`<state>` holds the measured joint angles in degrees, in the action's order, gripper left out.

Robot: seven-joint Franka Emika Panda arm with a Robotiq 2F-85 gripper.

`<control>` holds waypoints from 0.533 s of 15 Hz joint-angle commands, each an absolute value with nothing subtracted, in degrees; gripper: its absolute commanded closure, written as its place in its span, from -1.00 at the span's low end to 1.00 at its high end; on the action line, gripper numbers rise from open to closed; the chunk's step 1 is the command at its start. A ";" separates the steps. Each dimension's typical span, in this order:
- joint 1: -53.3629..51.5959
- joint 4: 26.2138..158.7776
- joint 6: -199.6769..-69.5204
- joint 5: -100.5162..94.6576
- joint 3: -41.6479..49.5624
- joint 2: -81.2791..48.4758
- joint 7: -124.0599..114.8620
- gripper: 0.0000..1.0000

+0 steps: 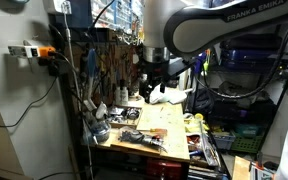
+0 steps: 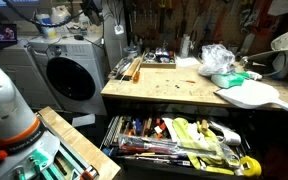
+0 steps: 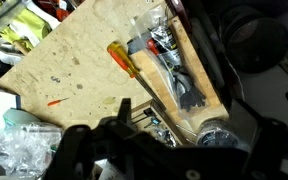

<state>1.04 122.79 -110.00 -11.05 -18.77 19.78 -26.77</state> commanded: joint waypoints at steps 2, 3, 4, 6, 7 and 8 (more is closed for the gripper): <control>-0.73 122.48 -110.20 -11.43 -16.25 19.29 -26.93 -1.00; -0.32 122.58 -111.03 -11.50 -15.39 19.41 -27.29 -1.00; 0.20 122.51 -110.92 -10.98 -14.09 19.56 -27.01 -1.00; 1.51 122.25 -111.19 -10.43 -11.29 19.21 -27.22 -1.00; 2.21 122.11 -111.47 -10.40 -9.91 18.86 -27.64 -1.00; 2.94 121.64 -111.25 -9.93 -8.37 18.22 -27.84 -1.00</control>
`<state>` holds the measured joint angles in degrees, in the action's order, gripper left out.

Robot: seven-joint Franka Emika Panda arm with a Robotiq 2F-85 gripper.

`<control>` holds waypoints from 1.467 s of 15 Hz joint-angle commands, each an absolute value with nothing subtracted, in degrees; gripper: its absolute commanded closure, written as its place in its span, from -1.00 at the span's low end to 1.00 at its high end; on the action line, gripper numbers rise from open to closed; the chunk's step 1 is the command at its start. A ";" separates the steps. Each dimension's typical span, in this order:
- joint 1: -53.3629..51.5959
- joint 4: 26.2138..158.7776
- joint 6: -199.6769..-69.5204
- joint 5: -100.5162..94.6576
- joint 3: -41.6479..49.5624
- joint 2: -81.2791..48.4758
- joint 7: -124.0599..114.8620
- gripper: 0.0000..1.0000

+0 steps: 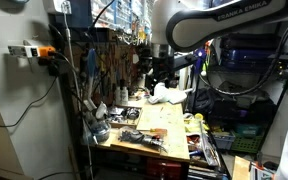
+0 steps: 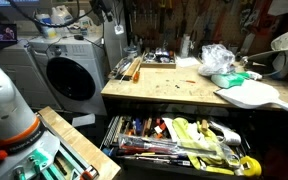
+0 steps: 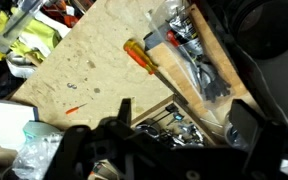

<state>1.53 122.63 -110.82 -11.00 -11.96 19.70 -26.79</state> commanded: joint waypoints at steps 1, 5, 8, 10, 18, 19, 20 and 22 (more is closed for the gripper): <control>3.60 121.37 -111.26 -9.70 -7.06 17.57 -28.09 -1.00; 6.42 120.42 -112.66 -9.69 -3.83 13.38 -34.65 -1.00; 7.77 120.60 -115.78 -10.49 -2.52 9.62 -42.46 -1.00; 8.27 120.96 -119.65 -11.24 -1.48 7.26 -48.01 -1.00; 7.16 121.21 -123.17 -10.53 1.44 3.80 -50.24 -1.00; 7.06 121.16 -123.17 -10.53 1.39 3.96 -50.25 -1.00; 7.02 121.09 -123.17 -10.53 1.37 4.09 -50.25 -1.00; 7.04 118.60 -121.78 -9.41 1.36 1.86 -52.12 -1.00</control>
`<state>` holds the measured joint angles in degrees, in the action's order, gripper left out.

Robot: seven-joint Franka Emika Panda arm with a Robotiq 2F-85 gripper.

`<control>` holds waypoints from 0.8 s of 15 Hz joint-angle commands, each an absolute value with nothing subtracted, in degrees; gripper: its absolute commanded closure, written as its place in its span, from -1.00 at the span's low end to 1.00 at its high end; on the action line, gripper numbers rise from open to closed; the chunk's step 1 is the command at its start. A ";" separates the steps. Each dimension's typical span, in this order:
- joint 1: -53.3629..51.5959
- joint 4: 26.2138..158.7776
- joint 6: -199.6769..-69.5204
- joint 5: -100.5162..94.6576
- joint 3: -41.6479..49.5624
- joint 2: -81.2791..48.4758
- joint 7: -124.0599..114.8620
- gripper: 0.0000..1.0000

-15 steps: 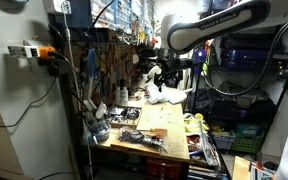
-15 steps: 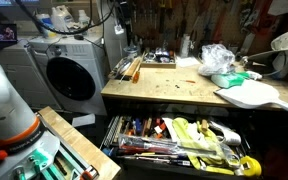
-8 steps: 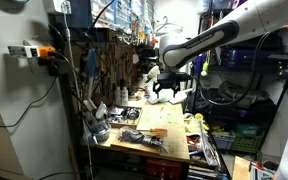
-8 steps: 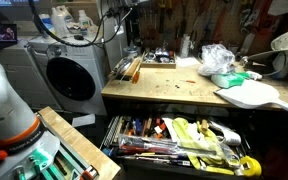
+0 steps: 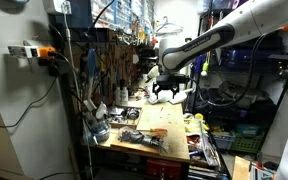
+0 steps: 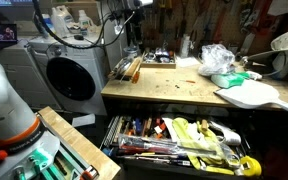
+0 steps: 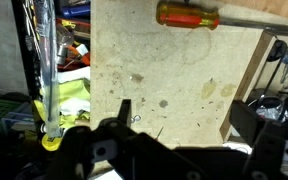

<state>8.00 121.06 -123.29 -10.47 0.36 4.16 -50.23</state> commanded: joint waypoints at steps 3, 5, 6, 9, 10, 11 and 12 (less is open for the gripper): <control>6.72 113.12 -120.08 -9.19 1.57 -5.26 -53.72 -1.00; 6.22 109.59 -118.82 -8.52 2.01 -10.31 -53.87 -1.00; 5.95 107.90 -117.80 -7.55 2.25 -12.66 -53.13 -1.00; 5.37 103.57 -118.01 -5.16 3.06 -19.18 -50.99 -1.00; 5.22 102.30 -118.43 -4.27 3.26 -21.01 -50.33 -1.00; 5.25 101.05 -118.71 -2.86 3.29 -22.68 -49.32 -1.00; 5.24 99.84 -119.19 -1.70 3.36 -24.38 -48.45 -1.00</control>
<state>6.27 105.16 -120.35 -5.50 1.95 -18.92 -51.54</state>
